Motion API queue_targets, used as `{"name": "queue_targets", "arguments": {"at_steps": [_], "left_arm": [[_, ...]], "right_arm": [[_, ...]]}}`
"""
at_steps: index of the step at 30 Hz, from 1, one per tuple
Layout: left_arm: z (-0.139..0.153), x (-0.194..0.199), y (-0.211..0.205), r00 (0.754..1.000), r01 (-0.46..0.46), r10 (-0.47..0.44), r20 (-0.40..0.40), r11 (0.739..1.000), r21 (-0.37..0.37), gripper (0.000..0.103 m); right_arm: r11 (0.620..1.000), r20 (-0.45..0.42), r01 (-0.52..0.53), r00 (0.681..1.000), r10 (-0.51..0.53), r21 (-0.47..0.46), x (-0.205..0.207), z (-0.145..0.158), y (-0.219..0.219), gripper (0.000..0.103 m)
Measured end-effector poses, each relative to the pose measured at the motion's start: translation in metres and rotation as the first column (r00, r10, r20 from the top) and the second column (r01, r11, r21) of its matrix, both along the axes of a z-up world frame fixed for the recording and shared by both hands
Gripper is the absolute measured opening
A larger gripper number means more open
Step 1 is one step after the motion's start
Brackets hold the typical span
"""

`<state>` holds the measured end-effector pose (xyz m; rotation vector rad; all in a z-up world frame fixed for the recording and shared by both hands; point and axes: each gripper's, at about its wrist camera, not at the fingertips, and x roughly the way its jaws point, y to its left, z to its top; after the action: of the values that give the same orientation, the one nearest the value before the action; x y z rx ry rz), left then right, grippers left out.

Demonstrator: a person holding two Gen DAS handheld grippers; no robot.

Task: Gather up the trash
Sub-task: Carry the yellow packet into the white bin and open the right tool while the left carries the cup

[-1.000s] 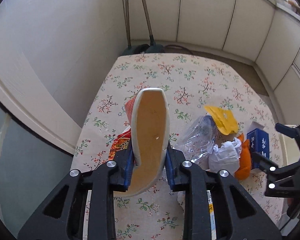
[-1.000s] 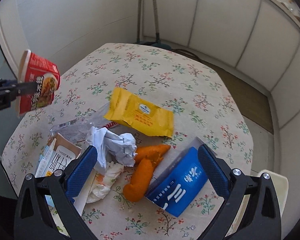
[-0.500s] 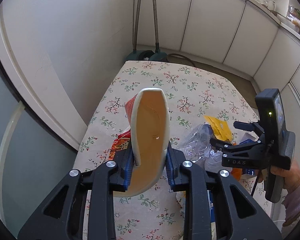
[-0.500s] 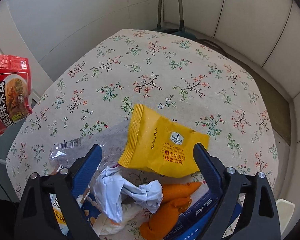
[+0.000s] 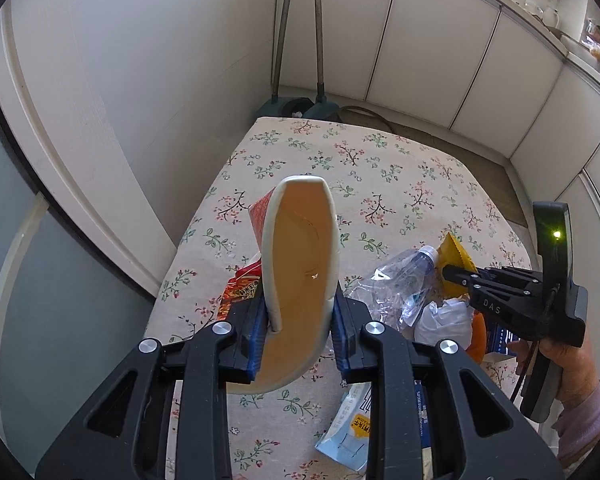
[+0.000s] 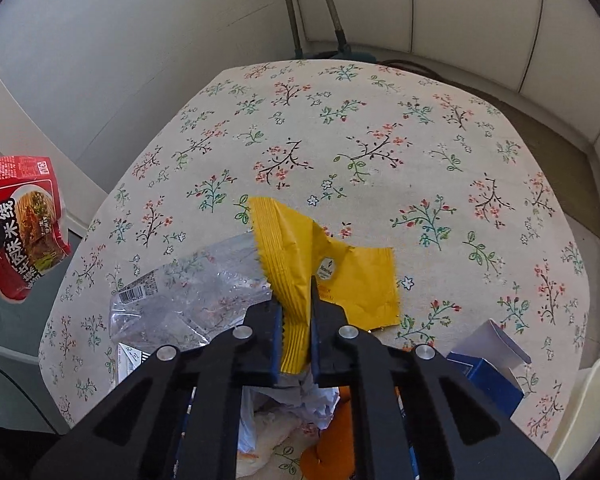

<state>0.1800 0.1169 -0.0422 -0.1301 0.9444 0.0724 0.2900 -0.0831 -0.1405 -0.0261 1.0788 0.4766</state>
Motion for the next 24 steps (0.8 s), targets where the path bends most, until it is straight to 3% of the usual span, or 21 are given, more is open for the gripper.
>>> {"name": "queue_targets", "arguments": {"at_steps": [13,24], "left_arm": [[0.015,-0.012,0.000,0.998,-0.010,0.015,0.063,0.997,-0.075,0.026],[0.047,-0.050,-0.027,0.977,0.031,0.012,0.211,0.979,-0.202,0.026]], "right_arm": [[0.993,0.141,0.066,0.987,-0.078,0.094,-0.047,0.058,-0.015,0.010],[0.967,0.244,0.121,0.954,-0.176,0.223,-0.121,0.117,-0.035,0.010]]}}
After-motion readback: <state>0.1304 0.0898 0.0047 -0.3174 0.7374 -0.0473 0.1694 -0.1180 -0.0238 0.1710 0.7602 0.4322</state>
